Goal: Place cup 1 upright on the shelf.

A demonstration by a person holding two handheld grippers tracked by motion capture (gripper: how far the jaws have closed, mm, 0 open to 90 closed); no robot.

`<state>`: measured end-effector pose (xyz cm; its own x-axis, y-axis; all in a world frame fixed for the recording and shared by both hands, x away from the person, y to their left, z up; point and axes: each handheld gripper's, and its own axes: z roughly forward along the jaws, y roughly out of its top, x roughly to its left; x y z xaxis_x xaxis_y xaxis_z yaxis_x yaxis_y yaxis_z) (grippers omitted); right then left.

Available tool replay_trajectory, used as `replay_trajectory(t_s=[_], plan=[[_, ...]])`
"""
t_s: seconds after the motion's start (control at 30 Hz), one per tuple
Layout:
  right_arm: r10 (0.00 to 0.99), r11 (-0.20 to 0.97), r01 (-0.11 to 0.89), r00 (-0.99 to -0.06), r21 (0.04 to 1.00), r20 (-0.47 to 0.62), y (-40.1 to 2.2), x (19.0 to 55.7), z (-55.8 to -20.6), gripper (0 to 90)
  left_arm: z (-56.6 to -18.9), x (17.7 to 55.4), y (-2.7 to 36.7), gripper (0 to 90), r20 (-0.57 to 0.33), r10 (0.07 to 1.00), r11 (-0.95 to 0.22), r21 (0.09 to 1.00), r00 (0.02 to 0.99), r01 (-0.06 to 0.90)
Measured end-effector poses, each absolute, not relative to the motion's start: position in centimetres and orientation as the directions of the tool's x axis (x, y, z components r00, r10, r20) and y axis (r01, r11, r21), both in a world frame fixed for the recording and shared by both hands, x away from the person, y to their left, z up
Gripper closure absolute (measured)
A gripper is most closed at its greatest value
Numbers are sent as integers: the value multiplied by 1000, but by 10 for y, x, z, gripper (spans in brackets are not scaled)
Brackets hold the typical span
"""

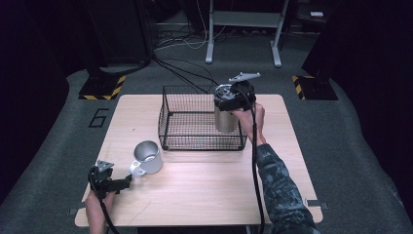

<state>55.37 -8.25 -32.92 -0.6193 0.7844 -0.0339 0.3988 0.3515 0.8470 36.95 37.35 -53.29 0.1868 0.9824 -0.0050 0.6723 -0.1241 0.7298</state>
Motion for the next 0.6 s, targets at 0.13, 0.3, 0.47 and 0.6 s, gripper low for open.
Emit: replay_trajectory(t_s=[0.13,0.3,0.47,0.6], plan=[[787,355,410,-617,840,-32,-80,557,-335,34,-533,369,374,1,-5,982,-124,730,187,672],[788,359,421,-615,833,-28,-78,559,-339,34,-533,370,374,1,-5,983,-124,730,186,672],[786,368,430,-618,824,-29,-77,564,-347,34,-533,370,374,1,-5,982,-124,730,186,672],[790,361,440,-613,822,-19,-76,565,-349,34,-533,370,374,1,-5,982,-124,730,186,672]])
